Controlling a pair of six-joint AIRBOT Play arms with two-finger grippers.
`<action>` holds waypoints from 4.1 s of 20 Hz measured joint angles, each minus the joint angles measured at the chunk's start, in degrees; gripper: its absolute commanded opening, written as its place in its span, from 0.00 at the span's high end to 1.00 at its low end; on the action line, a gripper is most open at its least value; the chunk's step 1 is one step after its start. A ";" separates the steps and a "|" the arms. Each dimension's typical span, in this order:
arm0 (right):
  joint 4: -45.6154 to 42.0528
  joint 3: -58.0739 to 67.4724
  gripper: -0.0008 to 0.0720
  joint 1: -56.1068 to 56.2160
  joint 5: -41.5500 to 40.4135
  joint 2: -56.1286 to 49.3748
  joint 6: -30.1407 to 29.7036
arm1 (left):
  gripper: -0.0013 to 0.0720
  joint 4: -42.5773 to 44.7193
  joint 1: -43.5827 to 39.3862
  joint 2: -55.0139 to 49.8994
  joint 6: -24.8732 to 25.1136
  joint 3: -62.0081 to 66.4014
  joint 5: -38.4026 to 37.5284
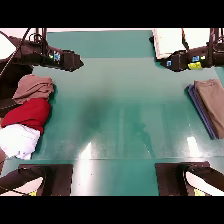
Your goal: Fold the shirts.
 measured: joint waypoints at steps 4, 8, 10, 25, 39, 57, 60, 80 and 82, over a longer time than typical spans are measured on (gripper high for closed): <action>0.02 0.00 0.97 0.00 0.00 0.00 0.35 | 0.95 0.02 0.00 0.00 0.00 0.00 0.00; 0.00 0.00 0.97 0.00 0.11 0.00 0.92 | 0.95 0.00 0.00 0.00 0.00 0.00 0.00; 0.02 0.00 0.97 0.00 0.31 0.00 1.03 | 0.95 0.02 0.00 0.00 0.00 0.00 0.00; 0.07 0.00 0.97 0.00 1.07 0.00 1.31 | 0.21 29.27 20.98 -8.79 -4.24 -7.78 6.19; 0.55 0.22 0.97 0.00 -0.11 0.00 1.27 | 0.95 31.76 28.24 -20.44 -4.94 -2.71 13.70; -1.14 25.40 0.97 0.00 -3.02 -0.04 1.25 | 0.31 19.02 -20.85 -6.38 13.00 13.99 1.11; -1.46 26.12 0.97 0.00 -2.16 -0.04 1.25 | 0.31 17.92 -23.30 -10.12 12.04 13.57 1.75; -1.70 26.49 0.97 0.00 -0.76 -1.03 1.25 | 0.30 -0.04 11.19 -2.82 1.53 -32.96 -6.49; -1.66 26.49 0.97 0.00 -0.42 -1.60 1.27 | 0.31 -1.68 11.13 -2.21 1.55 -37.53 -4.37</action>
